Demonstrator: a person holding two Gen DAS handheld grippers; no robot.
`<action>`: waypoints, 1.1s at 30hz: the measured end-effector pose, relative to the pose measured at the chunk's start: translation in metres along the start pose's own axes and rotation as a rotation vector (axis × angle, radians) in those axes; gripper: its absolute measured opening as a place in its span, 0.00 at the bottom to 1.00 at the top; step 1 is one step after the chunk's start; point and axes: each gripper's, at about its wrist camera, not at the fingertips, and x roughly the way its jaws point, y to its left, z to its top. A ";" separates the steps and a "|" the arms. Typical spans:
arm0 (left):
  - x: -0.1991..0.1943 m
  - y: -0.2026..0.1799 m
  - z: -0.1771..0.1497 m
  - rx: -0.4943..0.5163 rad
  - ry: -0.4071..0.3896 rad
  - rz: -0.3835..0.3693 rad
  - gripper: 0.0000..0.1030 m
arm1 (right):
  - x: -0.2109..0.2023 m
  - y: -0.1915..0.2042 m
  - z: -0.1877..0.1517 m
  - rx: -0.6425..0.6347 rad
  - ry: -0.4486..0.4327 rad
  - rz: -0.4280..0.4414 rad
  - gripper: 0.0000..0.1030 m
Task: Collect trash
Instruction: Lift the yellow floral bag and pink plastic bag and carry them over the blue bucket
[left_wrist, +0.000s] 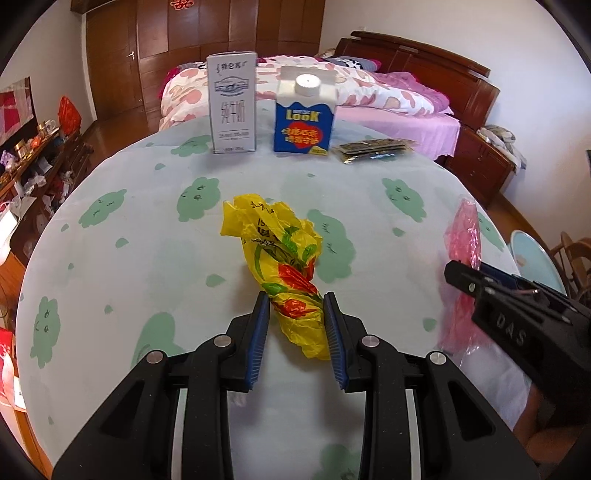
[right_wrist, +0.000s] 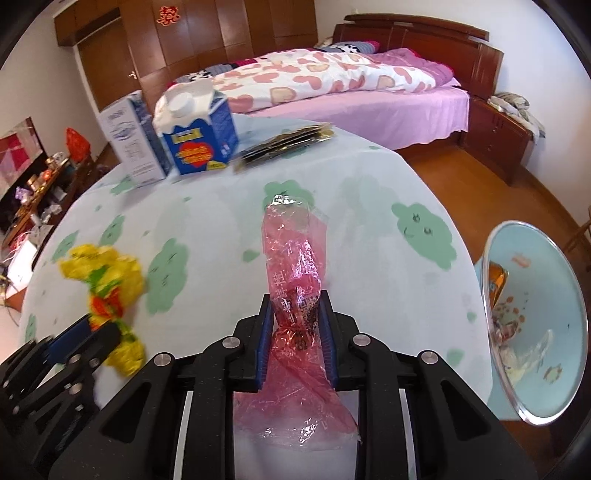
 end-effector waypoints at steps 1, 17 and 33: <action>-0.002 -0.002 -0.002 0.006 -0.002 0.002 0.29 | -0.003 0.001 -0.003 -0.004 -0.004 0.001 0.24; -0.042 -0.025 -0.025 0.055 -0.056 0.043 0.29 | -0.052 0.000 -0.043 -0.025 -0.038 0.044 0.24; -0.067 -0.049 -0.041 0.085 -0.064 0.036 0.29 | -0.087 -0.016 -0.067 -0.029 -0.072 0.053 0.24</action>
